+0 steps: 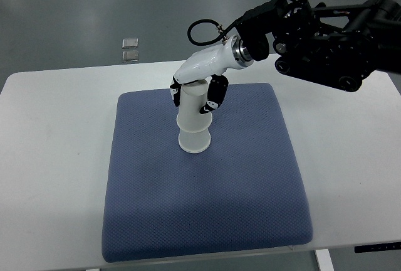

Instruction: Stack paper cups

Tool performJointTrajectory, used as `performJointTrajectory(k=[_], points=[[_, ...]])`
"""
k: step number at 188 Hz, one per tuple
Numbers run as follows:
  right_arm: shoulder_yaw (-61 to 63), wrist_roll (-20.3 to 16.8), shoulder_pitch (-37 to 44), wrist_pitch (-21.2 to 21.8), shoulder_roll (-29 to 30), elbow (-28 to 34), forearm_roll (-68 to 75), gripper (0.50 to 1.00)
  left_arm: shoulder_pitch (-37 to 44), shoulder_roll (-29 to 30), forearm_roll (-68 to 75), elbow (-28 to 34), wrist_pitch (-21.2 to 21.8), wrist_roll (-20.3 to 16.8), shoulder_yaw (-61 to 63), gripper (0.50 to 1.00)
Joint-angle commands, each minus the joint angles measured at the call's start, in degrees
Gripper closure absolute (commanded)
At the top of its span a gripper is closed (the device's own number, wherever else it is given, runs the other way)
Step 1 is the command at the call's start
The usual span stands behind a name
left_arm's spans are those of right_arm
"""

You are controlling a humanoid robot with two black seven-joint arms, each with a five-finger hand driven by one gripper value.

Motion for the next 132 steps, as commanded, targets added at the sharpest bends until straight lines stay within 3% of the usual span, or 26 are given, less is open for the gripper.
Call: performJointTrajectory(k=[1, 57, 88, 132], points=[[-0.01, -0.02, -0.51, -0.72, 0.61, -0.48, 0.28, 0.742, 0.00, 0.00, 0.00, -0.03, 0.00, 0.00, 0.00, 0.500], [0.07, -0.02, -1.39, -1.08, 1.13, -0.92, 0.19, 0.728, 0.00, 0.00, 0.00, 0.06, 0.00, 0.00, 0.00, 0.500], [-0.01, -0.02, -1.74, -1.69, 1.13, -1.10, 0.28, 0.677, 0.00, 0.00, 0.00, -0.03, 0.00, 0.00, 0.00, 0.500], [-0.01, -0.02, -1.83, -1.87, 1.57, -1.10, 0.28, 0.664, 0.00, 0.00, 0.00, 0.06, 0.00, 0.00, 0.00, 0.500]])
